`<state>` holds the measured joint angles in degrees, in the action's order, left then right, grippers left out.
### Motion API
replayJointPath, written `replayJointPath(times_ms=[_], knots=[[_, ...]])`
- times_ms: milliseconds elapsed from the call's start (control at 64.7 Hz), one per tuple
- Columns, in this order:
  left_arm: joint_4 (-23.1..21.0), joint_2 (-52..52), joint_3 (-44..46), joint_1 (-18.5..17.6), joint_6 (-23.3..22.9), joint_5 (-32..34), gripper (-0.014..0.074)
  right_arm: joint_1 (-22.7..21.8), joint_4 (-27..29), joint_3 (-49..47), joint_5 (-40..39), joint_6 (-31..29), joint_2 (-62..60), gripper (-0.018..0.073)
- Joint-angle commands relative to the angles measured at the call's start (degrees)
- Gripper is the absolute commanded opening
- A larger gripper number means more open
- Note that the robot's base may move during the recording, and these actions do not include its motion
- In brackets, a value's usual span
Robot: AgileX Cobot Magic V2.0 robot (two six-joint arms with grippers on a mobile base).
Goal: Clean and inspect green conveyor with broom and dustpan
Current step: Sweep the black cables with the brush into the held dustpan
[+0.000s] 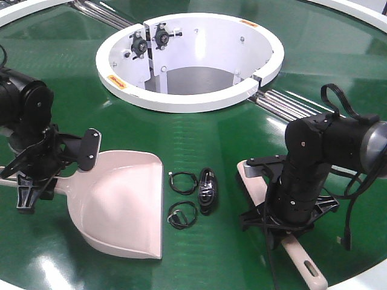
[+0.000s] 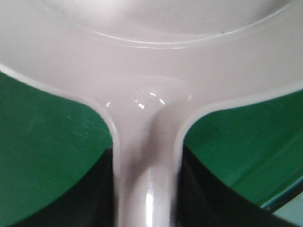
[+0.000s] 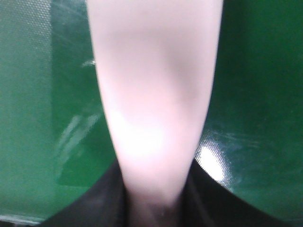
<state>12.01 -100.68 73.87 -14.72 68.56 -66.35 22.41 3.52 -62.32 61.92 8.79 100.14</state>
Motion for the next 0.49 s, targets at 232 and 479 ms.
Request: replayJointPath(times_ms=[232,479], knots=[[-0.36,2.13,1.73,-0.33,0.0,-0.39,-0.0006,0.14,1.42,-4.21,2.51,3.17,-2.09,-0.0004],[-0.36,2.13,1.73,-0.33,0.0,-0.39,-0.0006,2.43,1.14,-9.94,4.12,5.03,-2.09,-0.0004]])
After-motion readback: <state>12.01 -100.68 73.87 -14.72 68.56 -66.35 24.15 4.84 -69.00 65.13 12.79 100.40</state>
